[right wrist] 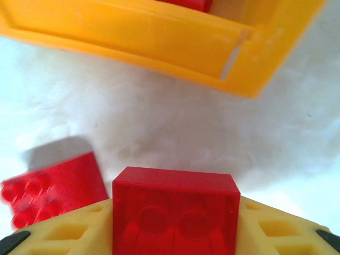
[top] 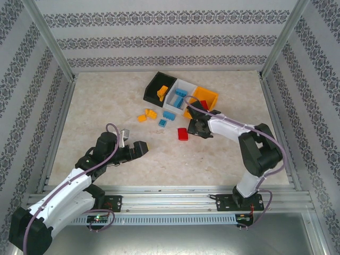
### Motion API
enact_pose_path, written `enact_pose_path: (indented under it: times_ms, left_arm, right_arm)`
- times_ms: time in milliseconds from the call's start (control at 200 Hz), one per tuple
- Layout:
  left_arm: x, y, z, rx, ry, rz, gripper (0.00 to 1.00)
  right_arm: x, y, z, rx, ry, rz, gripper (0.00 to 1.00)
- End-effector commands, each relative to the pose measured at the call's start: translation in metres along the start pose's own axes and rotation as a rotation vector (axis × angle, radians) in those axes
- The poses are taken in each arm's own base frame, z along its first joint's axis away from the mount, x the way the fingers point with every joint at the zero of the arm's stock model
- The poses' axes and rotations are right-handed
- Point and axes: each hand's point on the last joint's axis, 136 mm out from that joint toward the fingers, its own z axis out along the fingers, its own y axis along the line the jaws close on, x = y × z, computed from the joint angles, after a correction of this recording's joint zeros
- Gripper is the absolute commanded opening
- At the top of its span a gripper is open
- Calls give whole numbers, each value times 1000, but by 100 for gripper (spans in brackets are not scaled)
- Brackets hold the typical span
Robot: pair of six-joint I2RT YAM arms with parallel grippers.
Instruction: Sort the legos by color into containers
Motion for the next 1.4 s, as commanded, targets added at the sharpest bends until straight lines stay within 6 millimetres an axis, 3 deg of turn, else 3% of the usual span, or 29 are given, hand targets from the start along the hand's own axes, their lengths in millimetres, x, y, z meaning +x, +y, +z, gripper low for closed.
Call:
enact_pose_path:
  times_ms: [0, 160, 310, 390, 470, 674, 904, 1144, 1394]
  left_arm:
    - [4, 4, -3, -3, 7, -23, 100]
    - [5, 3, -2, 7, 11, -31, 100]
    - [5, 2, -1, 22, 9, -41, 100]
    - [5, 2, 0, 25, 8, -47, 100]
    - [4, 1, 0, 28, 6, -49, 100]
    - [4, 3, 1, 17, 9, -51, 100]
    - [3, 10, 5, -19, 20, -42, 100]
    - [-1, 24, 6, -117, 36, 1, 100]
    - [-5, 29, 10, -163, 53, 34, 100]
  right_arm:
    - [8, 1, -31, -46, -18, -33, 49]
    - [9, 0, -75, -119, -76, -50, 48]
    - [-15, 5, -126, -171, -181, -86, 49]
    - [-31, 9, -141, -182, -214, -105, 50]
    - [-47, 11, -143, -169, -212, -122, 50]
    - [-102, 14, -118, -153, -192, -109, 50]
    - [-153, 17, -58, -115, -102, -98, 49]
    - [-168, 13, 0, -92, -22, -67, 50]
    - [-168, 13, 19, -89, 1, -63, 57]
